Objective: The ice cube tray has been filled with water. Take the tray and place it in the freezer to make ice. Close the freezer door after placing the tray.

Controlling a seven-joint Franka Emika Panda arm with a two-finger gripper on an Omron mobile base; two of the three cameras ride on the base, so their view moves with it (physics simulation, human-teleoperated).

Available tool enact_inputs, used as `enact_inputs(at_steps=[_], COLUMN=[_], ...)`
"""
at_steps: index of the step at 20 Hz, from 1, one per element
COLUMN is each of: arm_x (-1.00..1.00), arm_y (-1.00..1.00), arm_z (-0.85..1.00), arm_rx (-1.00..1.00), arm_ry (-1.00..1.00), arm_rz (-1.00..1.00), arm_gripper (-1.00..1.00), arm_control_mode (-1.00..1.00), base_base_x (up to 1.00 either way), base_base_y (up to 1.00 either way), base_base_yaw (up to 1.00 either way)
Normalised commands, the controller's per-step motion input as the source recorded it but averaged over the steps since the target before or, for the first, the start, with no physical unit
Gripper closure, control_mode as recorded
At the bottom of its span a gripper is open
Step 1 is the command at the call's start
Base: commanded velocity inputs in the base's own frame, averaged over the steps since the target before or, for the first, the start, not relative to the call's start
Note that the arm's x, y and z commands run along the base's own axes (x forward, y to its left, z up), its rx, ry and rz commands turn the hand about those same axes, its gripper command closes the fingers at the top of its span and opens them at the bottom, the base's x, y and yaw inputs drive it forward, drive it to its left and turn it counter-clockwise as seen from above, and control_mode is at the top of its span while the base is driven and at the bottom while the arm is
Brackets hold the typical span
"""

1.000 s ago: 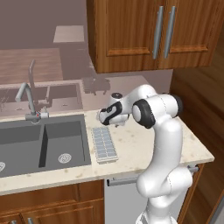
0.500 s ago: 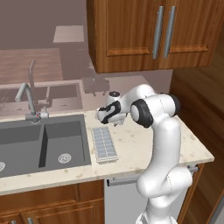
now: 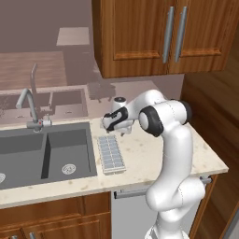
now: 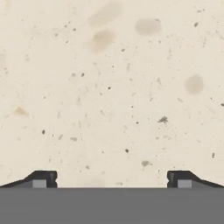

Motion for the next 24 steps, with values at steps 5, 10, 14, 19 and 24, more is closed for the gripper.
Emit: enact_inputs(at_steps=[5, 10, 14, 19, 24], arm_x=[-0.71, -0.72, -0.73, -0.75, -0.69], arm_y=[0.34, 0.28, 0.16, 0.10, 0.07], arm_z=[-0.33, -0.32, -0.31, -0.28, -0.24], arm_rx=[0.00, 0.00, 0.00, 0.00, 0.00], arm_ry=[0.00, 0.00, 0.01, 0.01, 0.00], arm_rz=[0.00, 0.00, 0.00, 0.00, 0.00], arm_gripper=[-1.00, -1.00, -1.00, -1.00, -1.00], arm_control_mode=[-1.00, -1.00, -1.00, -1.00, -1.00], base_base_x=[0.00, 0.00, 0.00, 0.00, 0.00], base_base_y=[0.00, 0.00, 0.00, 0.00, 0.00], base_base_yaw=[0.00, 0.00, 0.00, 0.00, 0.00])
